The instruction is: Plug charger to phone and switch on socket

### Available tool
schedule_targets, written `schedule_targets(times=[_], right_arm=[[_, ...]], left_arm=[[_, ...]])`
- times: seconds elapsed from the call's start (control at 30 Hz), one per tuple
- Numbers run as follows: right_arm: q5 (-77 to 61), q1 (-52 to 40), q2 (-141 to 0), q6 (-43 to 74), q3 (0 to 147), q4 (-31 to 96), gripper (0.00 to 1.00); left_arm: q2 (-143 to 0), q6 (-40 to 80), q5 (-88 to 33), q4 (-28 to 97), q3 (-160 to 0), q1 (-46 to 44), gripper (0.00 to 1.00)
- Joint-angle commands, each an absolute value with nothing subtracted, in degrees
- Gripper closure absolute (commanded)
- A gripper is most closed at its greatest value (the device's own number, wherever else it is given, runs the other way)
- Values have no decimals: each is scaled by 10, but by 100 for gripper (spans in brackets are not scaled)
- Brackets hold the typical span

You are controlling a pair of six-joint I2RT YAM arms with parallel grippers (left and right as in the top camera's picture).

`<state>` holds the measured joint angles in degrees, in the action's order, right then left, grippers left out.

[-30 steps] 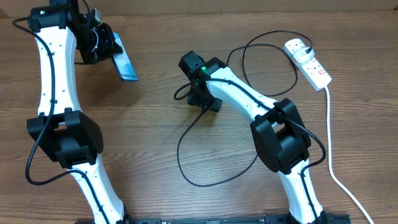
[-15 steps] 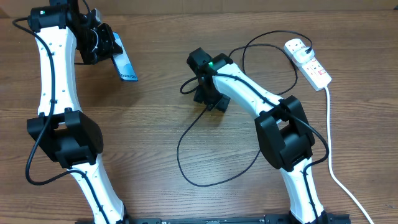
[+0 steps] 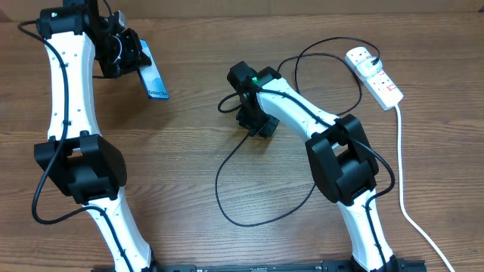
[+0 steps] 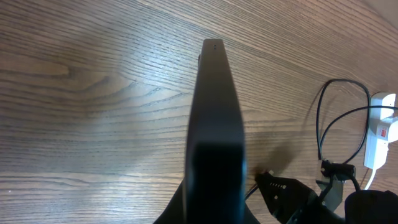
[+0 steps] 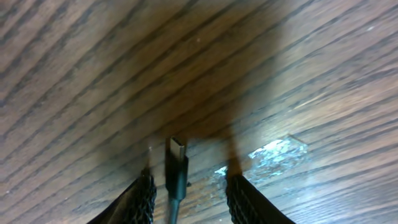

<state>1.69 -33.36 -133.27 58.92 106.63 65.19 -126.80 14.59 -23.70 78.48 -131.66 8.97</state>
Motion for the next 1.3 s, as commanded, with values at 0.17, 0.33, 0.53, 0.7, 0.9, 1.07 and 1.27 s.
schedule_targets(times=[0.17,0.33,0.53,0.7,0.9,1.07,1.27], right_arm=[[9,-351,-1351,605,1068,651,65],[8,-350,-1366,604,1068,650,74],[21,-345,-1366,604,1068,646,83],[34,-343,-1366,600,1068,646,95],[40,-343,-1366,574,1069,636,96],[-2,-337,-1362,504,1105,646,96],[-114,-324,-1298,350,1148,648,96]], left_arm=[[-1272,132,-240,785,-1321,83,96],[-1272,133,-240,785,-1321,82,96],[-1272,132,-240,785,-1321,82,96],[-1272,132,-240,784,-1321,82,96],[-1272,132,-240,784,-1321,82,96],[-1272,99,-274,785,-1321,82,96],[-1272,-51,-589,793,-1321,84,96]])
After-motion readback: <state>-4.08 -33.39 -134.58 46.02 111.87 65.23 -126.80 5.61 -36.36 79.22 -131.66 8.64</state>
